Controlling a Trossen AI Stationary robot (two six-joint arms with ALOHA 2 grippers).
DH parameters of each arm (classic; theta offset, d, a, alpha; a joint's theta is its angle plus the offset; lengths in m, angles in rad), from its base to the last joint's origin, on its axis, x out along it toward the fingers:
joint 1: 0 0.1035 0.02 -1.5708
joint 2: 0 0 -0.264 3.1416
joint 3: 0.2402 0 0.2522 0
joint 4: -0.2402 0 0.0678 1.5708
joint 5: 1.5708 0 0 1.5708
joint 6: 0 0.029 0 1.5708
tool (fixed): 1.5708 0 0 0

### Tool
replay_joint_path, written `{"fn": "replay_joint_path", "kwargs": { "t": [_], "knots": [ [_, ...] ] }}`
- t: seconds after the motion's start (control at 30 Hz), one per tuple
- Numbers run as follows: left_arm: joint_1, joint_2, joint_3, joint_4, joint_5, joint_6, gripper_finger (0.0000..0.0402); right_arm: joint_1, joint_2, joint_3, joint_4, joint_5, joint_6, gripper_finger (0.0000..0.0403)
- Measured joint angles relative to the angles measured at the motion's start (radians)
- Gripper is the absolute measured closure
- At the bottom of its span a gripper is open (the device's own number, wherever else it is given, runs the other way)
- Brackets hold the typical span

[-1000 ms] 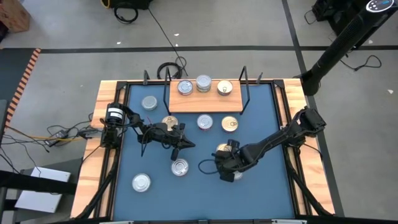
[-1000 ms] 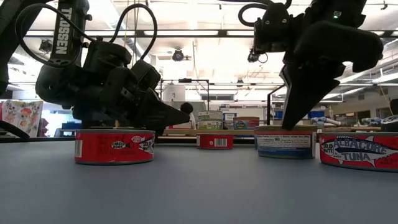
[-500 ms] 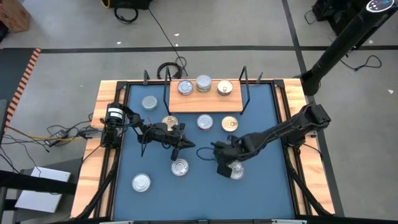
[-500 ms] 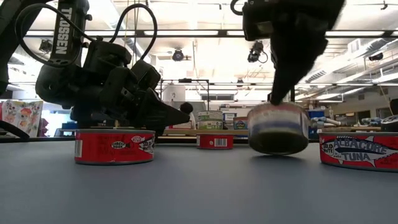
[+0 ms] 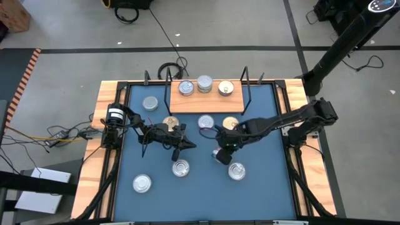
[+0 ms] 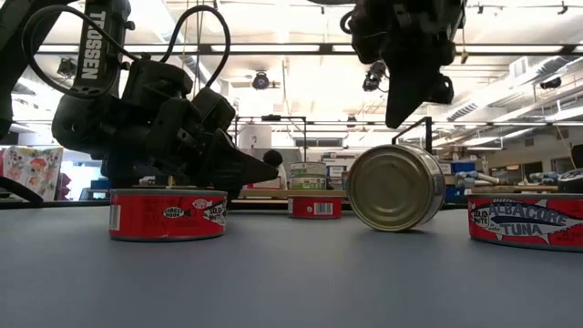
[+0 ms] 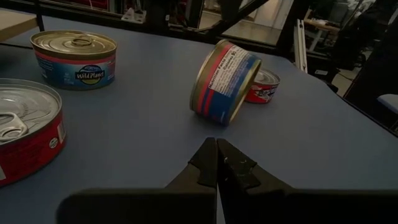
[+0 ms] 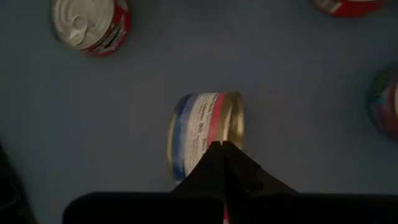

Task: Stack canned seafood by type on shelf
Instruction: Stack the blue tuna can on top of the other blue tuna can on the shelf

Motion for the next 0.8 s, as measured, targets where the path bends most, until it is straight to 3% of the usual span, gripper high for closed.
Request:
{"fn": "replay_joint_path", "kwargs": {
  "t": [0.13,0.27,0.37,0.67,0.8],
  "knots": [
    [0.0,0.0,0.0,0.0,0.006,0.0,0.0398,-0.029,0.001,0.0,-0.026,-0.02,-0.035,0.0397],
    [0.0,0.0,0.0,0.0,0.008,0.0,0.0398,-0.032,-0.03,0.0,-0.032,-0.039,-0.04,0.036],
    [0.0,0.0,0.0,0.0,0.008,0.0,0.0398,0.016,-0.03,0.001,-0.028,-0.02,-0.013,0.0311],
    [0.0,0.0,0.001,0.0,0.006,0.0,0.0398,0.151,0.018,0.0,-0.026,0.194,0.083,0.0141],
    [-0.001,0.0,0.002,-0.002,0.004,0.0,0.0398,0.176,0.053,0.0,-0.021,0.237,0.101,0.0092]
  ]
}}
